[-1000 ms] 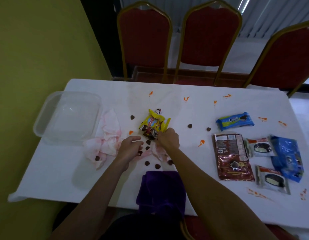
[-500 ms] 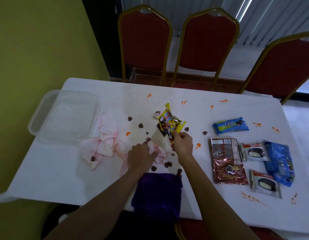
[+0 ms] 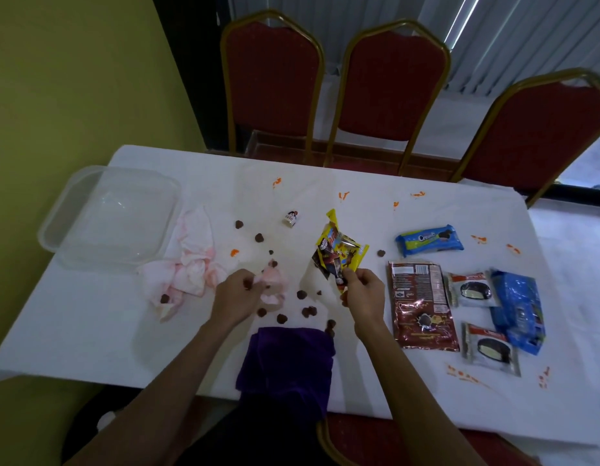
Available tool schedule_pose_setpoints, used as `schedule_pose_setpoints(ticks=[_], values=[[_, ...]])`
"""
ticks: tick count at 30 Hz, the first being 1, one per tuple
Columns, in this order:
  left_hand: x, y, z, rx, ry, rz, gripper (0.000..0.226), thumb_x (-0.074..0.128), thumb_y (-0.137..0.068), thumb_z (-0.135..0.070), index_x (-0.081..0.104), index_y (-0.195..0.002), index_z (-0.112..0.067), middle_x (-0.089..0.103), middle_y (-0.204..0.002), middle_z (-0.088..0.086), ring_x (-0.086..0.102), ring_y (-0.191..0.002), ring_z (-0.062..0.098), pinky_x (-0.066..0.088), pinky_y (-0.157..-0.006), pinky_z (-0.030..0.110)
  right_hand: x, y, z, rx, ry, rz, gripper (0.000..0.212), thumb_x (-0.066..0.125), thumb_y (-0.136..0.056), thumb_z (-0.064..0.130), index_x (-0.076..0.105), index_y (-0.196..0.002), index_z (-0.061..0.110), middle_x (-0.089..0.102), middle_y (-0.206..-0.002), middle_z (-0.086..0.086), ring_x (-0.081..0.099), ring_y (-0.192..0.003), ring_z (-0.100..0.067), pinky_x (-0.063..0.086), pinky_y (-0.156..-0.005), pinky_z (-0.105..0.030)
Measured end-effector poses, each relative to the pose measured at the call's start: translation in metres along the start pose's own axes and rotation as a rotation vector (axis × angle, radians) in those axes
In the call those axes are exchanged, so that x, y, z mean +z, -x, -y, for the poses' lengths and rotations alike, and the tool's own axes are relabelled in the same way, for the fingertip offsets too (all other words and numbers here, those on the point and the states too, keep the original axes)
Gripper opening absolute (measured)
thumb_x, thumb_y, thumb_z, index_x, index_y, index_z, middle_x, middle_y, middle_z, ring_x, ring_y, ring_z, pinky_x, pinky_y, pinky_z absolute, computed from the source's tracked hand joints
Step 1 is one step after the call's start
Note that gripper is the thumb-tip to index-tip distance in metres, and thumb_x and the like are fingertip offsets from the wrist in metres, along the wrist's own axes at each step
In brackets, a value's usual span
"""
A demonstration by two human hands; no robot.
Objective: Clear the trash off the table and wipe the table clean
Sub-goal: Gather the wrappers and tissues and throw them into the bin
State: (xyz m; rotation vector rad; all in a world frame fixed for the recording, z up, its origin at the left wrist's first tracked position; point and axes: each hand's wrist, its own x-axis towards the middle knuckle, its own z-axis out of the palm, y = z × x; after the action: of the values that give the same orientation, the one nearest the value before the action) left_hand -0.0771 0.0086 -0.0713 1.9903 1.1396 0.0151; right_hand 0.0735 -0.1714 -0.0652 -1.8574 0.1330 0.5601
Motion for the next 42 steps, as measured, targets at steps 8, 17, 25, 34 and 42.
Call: schedule_pose_setpoints(ticks=[8, 17, 25, 34, 42], values=[[-0.049, 0.019, 0.030, -0.190, 0.148, -0.232, 0.021, 0.062, -0.094, -0.026, 0.062, -0.096, -0.005, 0.066, -0.089, 0.010, 0.062, -0.085, 0.027, 0.043, -0.067, 0.031, 0.037, 0.006, 0.010, -0.042, 0.093, 0.201, 0.019, 0.060, -0.096, 0.030, 0.067, -0.088, 0.015, 0.069, -0.076, -0.006, 0.060, -0.062, -0.018, 0.052, -0.063, -0.035], [-0.097, -0.007, 0.070, -0.155, -0.026, -0.385, 0.027, 0.070, -0.090, -0.029, 0.075, -0.098, -0.004, 0.076, -0.100, 0.014, 0.069, -0.094, 0.033, 0.042, -0.080, 0.029, 0.097, -0.037, 0.081, -0.230, 0.352, 0.161, 0.017, 0.055, -0.096, 0.026, 0.059, -0.091, 0.011, 0.063, -0.084, -0.006, 0.059, -0.072, -0.020, 0.041, -0.055, -0.028], [-0.085, -0.041, 0.104, -0.057, -0.113, -0.254, 0.031, 0.068, -0.074, -0.040, 0.076, -0.070, -0.010, 0.074, -0.078, 0.009, 0.069, -0.070, 0.026, 0.049, -0.068, 0.027, 0.160, -0.094, 0.088, -0.134, 0.512, 0.118, 0.024, 0.058, -0.090, 0.027, 0.064, -0.089, 0.005, 0.052, -0.117, -0.014, 0.064, -0.086, -0.030, 0.062, -0.070, -0.048], [-0.102, -0.044, 0.117, -0.171, -0.033, -0.170, 0.013, 0.068, -0.088, -0.016, 0.058, -0.080, -0.015, 0.060, -0.081, 0.005, 0.058, -0.078, 0.024, 0.038, -0.069, 0.030, 0.192, -0.099, 0.077, -0.081, 0.601, 0.043, 0.026, 0.059, -0.094, 0.018, 0.074, -0.090, -0.002, 0.072, -0.092, -0.019, 0.064, -0.080, -0.030, 0.045, -0.059, -0.026], [-0.139, -0.022, 0.116, -0.217, 0.127, -0.250, 0.018, 0.075, -0.087, -0.022, 0.064, -0.096, -0.012, 0.066, -0.084, 0.004, 0.061, -0.075, 0.019, 0.040, -0.060, 0.015, 0.192, -0.096, 0.071, 0.061, 0.179, -0.068, 0.012, 0.067, -0.084, 0.031, 0.064, -0.079, 0.021, 0.070, -0.083, -0.007, 0.070, -0.086, -0.031, 0.059, -0.084, -0.051]])
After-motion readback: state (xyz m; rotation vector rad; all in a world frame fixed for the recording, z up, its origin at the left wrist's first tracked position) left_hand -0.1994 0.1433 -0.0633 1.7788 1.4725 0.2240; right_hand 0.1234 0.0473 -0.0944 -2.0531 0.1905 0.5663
